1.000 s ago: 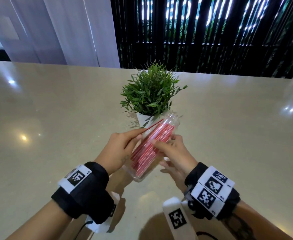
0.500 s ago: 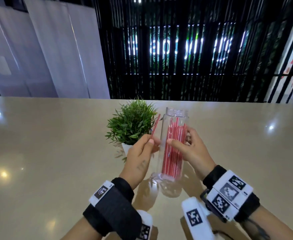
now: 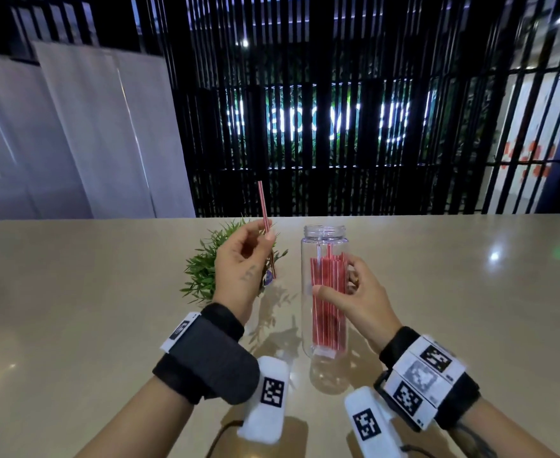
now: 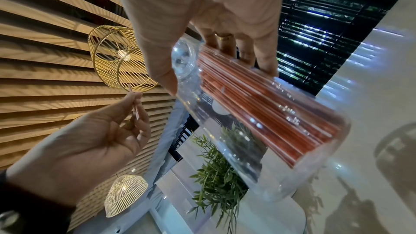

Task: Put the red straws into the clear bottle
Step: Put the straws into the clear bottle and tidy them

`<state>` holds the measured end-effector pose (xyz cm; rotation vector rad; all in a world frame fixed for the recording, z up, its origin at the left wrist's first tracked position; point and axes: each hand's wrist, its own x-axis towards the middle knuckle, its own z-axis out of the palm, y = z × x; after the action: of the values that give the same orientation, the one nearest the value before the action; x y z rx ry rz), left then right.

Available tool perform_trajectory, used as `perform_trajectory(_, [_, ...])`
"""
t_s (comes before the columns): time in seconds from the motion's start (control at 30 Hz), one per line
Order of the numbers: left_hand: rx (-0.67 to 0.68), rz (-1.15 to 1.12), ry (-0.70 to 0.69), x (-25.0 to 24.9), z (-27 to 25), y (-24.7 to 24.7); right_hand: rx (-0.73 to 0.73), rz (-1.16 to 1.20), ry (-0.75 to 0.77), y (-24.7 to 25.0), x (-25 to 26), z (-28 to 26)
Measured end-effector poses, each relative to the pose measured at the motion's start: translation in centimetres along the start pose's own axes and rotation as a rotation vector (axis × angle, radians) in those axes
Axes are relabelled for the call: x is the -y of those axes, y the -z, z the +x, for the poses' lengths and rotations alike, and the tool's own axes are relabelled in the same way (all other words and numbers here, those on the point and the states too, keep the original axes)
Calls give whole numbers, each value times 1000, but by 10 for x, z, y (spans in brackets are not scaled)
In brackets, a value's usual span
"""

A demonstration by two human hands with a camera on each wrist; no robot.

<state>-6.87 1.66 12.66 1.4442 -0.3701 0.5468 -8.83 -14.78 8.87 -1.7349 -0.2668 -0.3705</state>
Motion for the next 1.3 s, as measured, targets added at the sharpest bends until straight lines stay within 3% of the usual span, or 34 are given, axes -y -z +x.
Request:
perform_trajectory(0.3, [32,-73,-57,-30,19,-6,40,-28,14,11,4,-10])
perform_trajectory(0.47, [39,102,-121,-43,41,-21,25,-65,10,16,3,-8])
perform_trajectory(0.67, [164,254,-99,-43,56,-39,19,-52,19,20,2,-7])
perform_trajectory(1.3, [419,608,-77,-25,43,-53,0,-24,0,32,0,-5])
